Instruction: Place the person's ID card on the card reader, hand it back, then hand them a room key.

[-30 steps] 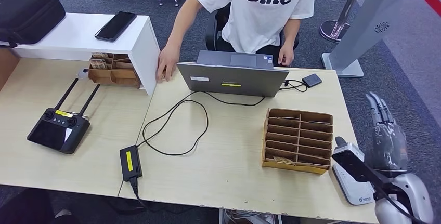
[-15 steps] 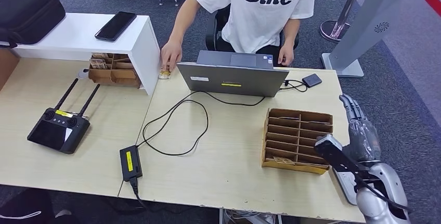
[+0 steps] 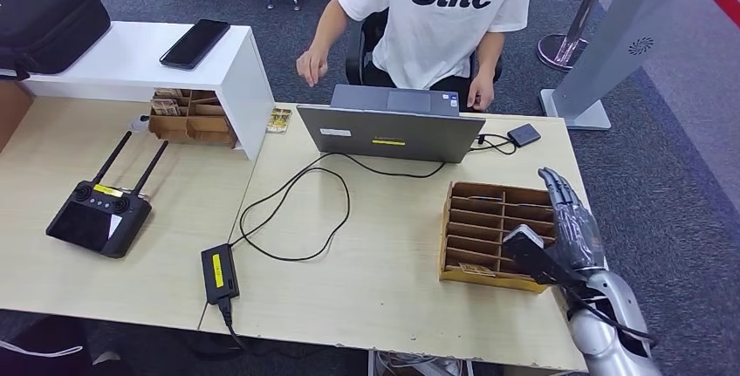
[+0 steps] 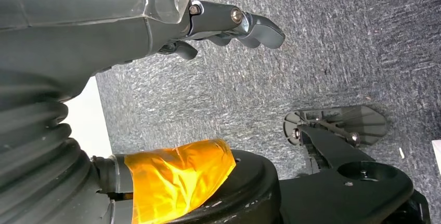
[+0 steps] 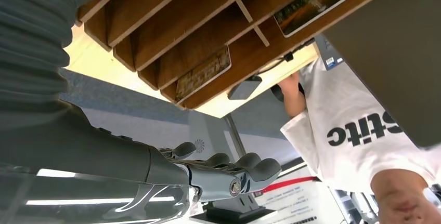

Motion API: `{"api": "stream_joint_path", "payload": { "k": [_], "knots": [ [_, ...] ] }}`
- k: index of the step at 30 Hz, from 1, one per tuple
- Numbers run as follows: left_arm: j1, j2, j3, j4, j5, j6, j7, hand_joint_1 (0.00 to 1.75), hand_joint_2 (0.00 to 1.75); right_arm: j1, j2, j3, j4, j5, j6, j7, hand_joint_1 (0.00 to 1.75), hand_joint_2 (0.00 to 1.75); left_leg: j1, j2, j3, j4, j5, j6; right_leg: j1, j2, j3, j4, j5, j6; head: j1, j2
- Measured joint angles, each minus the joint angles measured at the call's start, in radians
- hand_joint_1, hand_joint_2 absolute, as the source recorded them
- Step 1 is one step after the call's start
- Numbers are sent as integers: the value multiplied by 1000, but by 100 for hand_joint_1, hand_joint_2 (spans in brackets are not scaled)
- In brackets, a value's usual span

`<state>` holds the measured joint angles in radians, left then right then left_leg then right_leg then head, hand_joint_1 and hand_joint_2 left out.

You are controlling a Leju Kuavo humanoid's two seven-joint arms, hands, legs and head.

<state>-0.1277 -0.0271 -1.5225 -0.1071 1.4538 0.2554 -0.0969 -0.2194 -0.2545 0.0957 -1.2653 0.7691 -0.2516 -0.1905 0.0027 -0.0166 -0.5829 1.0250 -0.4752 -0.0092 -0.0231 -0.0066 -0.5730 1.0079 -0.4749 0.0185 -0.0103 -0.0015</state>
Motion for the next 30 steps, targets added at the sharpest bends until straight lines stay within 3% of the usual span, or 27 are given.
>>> {"api": "stream_joint_path", "payload": {
  "k": [17,30],
  "knots": [
    [-1,4,-2,0,-15,-9,0,0,175,-121,-5,-3,142,58,-55,30,0,175,0,0,0,0,1,0,0,0,0,0,0,0,0,0],
    [-1,5,-3,0,-15,-11,1,0,175,-141,-8,-14,151,56,-56,30,0,175,0,0,0,0,1,0,0,0,0,0,0,0,0,0]
  ]
}}
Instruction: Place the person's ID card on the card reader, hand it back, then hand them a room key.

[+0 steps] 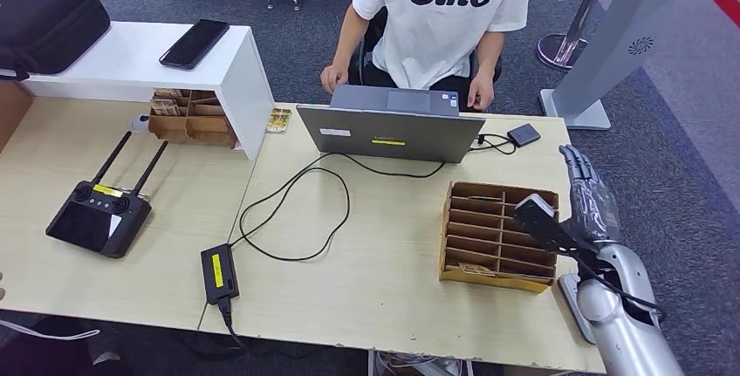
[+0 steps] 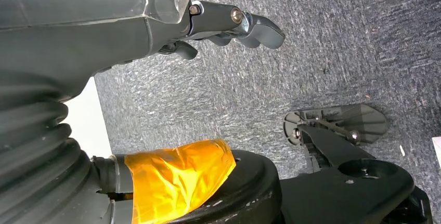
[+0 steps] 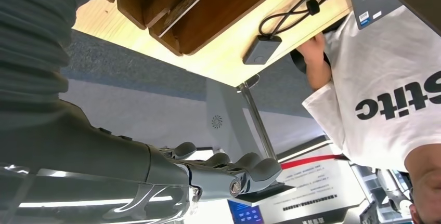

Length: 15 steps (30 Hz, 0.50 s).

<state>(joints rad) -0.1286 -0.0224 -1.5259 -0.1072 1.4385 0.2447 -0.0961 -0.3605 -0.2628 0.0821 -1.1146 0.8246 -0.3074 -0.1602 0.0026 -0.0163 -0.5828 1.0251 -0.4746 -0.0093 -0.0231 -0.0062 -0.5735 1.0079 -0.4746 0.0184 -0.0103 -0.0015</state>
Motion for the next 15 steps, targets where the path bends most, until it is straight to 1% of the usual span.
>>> {"api": "stream_joint_path", "payload": {
  "k": [15],
  "knots": [
    [0,1,0,0,5,-4,0,0,175,6,-1,-17,9,2,-14,2,0,175,0,0,0,0,0,0,0,0,0,0,0,0,0,0]
  ]
}}
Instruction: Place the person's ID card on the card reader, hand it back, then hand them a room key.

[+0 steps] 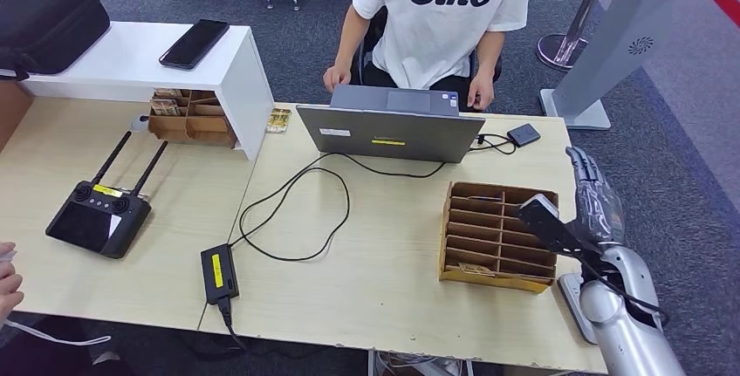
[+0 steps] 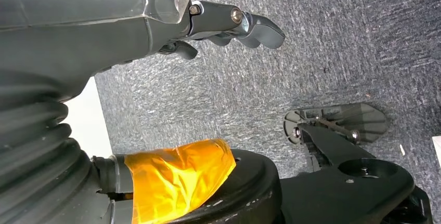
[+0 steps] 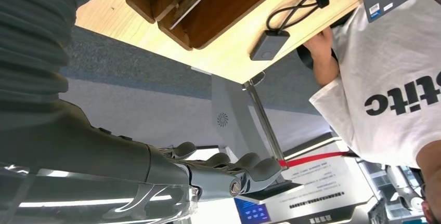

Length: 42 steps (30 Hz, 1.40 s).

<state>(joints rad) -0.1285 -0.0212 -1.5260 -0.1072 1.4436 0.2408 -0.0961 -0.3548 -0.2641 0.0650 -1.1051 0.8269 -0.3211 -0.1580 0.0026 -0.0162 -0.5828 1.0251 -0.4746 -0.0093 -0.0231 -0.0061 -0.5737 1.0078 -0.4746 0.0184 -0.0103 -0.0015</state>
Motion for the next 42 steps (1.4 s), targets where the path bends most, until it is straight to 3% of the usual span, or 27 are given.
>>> {"api": "stream_joint_path", "payload": {
  "k": [17,19,21,23,25,42],
  "knots": [
    [0,1,-1,0,-8,0,2,0,175,-10,-1,-10,78,50,-22,5,4,175,0,0,0,0,0,0,0,0,0,0,0,0,0,0],
    [0,2,-1,0,-9,0,3,0,175,-11,-1,-12,81,50,-22,5,22,175,0,0,0,0,0,0,0,0,1,0,0,0,0,0],
    [0,2,-1,0,-10,0,3,0,175,-11,-1,-13,83,50,-21,5,55,175,0,0,0,0,0,0,0,0,1,0,0,0,0,0],
    [0,2,-1,0,-12,0,3,0,175,-10,-1,-14,84,50,-21,3,104,175,0,0,0,0,0,0,0,0,1,0,0,0,0,0],
    [0,2,-1,0,-13,0,3,0,175,-10,-1,-14,85,50,-21,1,138,175,0,0,0,0,0,0,0,0,1,0,1,0,0,0],
    [0,2,-1,0,-13,0,6,0,175,-5,-1,-14,72,49,-21,-3,155,175,0,0,0,0,0,0,0,0,0,0,1,0,0,0]
  ]
}}
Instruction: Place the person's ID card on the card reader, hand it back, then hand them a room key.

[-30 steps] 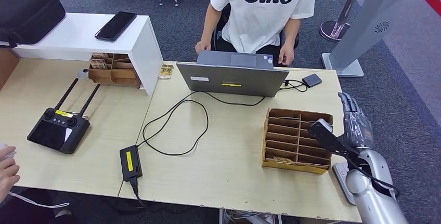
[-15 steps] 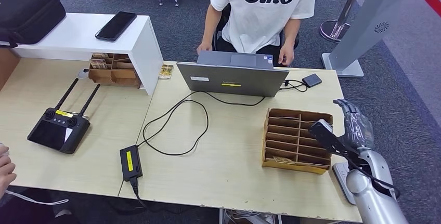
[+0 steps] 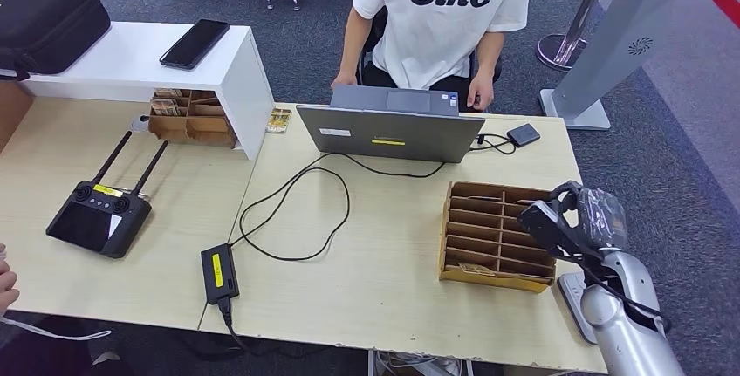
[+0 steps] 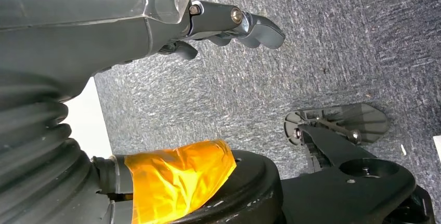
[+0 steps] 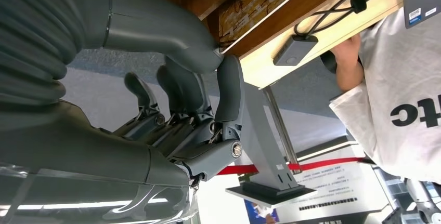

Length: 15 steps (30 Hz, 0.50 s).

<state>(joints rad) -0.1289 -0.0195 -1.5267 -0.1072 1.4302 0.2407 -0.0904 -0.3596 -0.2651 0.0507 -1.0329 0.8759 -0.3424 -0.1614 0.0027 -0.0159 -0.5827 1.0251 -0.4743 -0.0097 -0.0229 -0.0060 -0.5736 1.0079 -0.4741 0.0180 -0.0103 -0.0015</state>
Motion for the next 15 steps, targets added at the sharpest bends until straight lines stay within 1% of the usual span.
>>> {"api": "stream_joint_path", "payload": {
  "k": [10,11,14,15],
  "knots": [
    [0,0,0,0,1,0,0,0,175,0,0,-1,-6,-3,0,-2,140,175,0,0,0,0,0,0,0,0,0,0,0,0,0,0],
    [0,0,0,0,1,0,0,0,175,0,0,-1,-7,-3,0,-2,110,175,0,0,0,0,0,0,0,0,0,0,0,0,0,0],
    [0,0,0,0,3,0,0,0,175,1,0,-2,-18,-4,0,-2,6,175,0,0,0,0,0,0,0,0,0,0,0,0,0,0],
    [0,0,0,0,4,0,0,0,175,1,0,-2,-23,-5,0,-1,0,175,0,0,0,0,0,0,0,0,0,0,0,0,0,0]
  ]
}}
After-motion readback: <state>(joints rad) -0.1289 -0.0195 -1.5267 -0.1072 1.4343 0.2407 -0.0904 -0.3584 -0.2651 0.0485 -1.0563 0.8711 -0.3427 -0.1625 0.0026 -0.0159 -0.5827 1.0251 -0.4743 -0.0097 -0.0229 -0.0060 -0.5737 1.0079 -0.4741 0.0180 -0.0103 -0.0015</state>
